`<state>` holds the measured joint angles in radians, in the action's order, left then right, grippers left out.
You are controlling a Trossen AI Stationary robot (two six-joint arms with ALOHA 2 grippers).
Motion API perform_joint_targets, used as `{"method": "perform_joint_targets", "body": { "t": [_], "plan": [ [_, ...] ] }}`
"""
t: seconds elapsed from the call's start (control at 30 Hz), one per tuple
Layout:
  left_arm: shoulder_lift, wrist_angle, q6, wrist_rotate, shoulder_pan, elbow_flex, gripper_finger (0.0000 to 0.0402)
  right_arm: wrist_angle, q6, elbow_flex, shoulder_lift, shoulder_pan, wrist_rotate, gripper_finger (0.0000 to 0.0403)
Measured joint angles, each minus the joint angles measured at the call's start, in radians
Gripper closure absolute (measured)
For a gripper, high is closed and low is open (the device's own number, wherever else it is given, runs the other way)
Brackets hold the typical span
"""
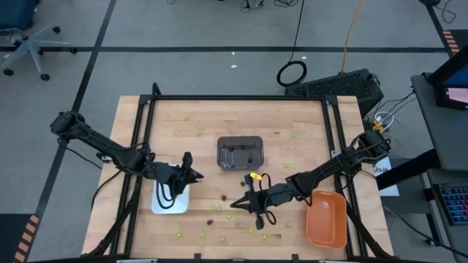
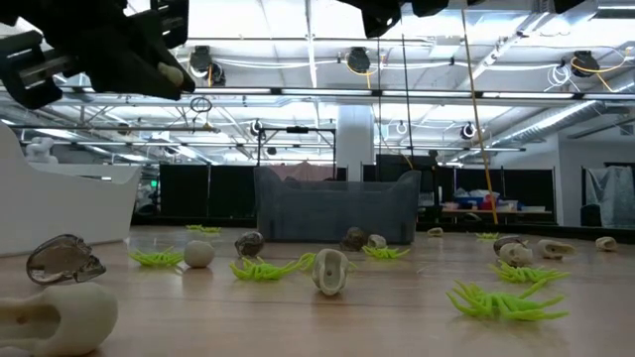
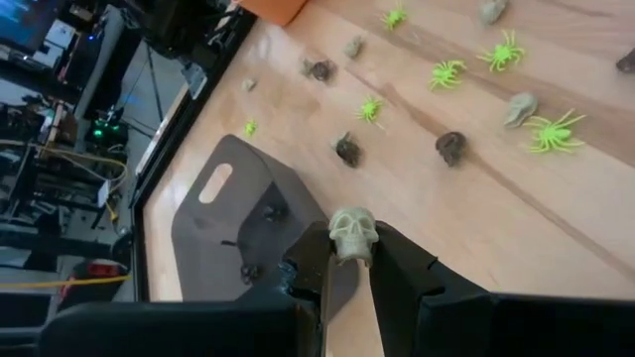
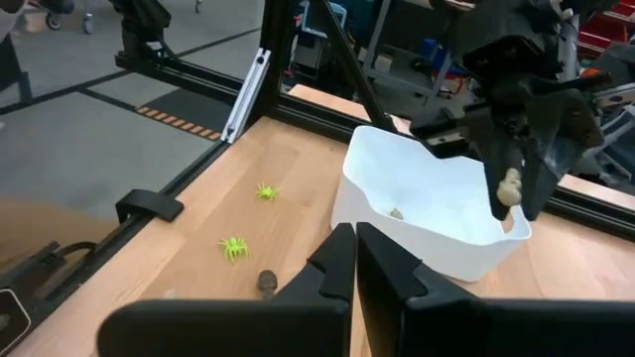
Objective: Sort Halloween decoration
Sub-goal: Put the white skull toy into the white bin
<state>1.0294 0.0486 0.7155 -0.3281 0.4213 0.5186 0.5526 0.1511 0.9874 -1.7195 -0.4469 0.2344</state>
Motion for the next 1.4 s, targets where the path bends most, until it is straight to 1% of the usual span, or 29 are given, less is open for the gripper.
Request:
{"method": "perform_joint_targets", "body": {
  "t": [0.07, 0.13, 0.3, 0.37, 0.47, 0.57, 0.67, 0.77, 0.83, 0.93, 1.0, 1.13, 1.27, 1.4],
  "plan": [
    [0.0, -0.001, -0.018, -0.003, 0.0, 0.0, 0.0352, 0.0, 0.0, 0.0, 0.0, 0.0, 0.0, 0.0403],
    [0.0, -0.006, -0.075, -0.008, 0.0, 0.0, 0.0352, 0.0, 0.0, 0.0, 0.0, 0.0, 0.0, 0.0403],
    [0.0, -0.004, -0.343, -0.034, 0.002, 0.0, 0.0352, -0.001, 0.0, 0.0, 0.0, 0.0, 0.0, 0.0403],
    [0.0, 0.027, -0.452, -0.046, 0.012, 0.004, 0.0352, -0.004, -0.001, 0.0, 0.0, 0.0, 0.0, 0.0403],
    [0.0, 0.155, -0.573, -0.047, 0.036, 0.042, 0.0352, -0.005, -0.001, 0.0, 0.0, 0.0, 0.0, 0.0403],
    [0.0, 0.353, -0.687, -0.048, 0.063, 0.106, 0.0352, -0.008, -0.001, 0.0, 0.0, 0.0, 0.0, 0.0403],
    [0.0, 0.52, -0.836, -0.046, 0.085, 0.165, 0.0352, -0.011, -0.001, 0.0, 0.0, 0.0, 0.0, 0.0403],
    [0.0, 0.624, -0.982, -0.007, 0.105, 0.198, 0.0352, -0.013, -0.001, 0.0, 0.0, 0.0, 0.0, 0.0403],
    [0.0, 0.65, -1.059, 0.039, 0.116, 0.204, 0.0352, -0.013, -0.001, 0.0, 0.0, 0.0, 0.0, 0.0403],
    [0.0, 0.671, -1.131, 0.103, 0.126, 0.204, 0.0352, -0.013, -0.001, 0.0, 0.0, 0.0, 0.0, 0.0403],
    [0.001, 0.702, -1.173, 0.122, 0.134, 0.204, 0.0352, -0.014, -0.001, 0.001, 0.0, 0.0, 0.0, 0.0403],
    [0.001, 0.784, -1.241, 0.126, 0.15, 0.204, 0.0352, -0.029, -0.014, 0.001, 0.0, 0.0, 0.0, 0.0403],
    [0.001, 0.803, -1.358, 0.126, 0.161, 0.187, 0.0352, -0.073, -0.059, 0.001, 0.0, 0.0, 0.0, 0.0403],
    [0.007, 0.801, -1.365, 0.123, 0.162, 0.183, 0.0341, -0.15, -0.129, 0.001, 0.0, 0.0, -0.001, 0.0403]
  ]
}}
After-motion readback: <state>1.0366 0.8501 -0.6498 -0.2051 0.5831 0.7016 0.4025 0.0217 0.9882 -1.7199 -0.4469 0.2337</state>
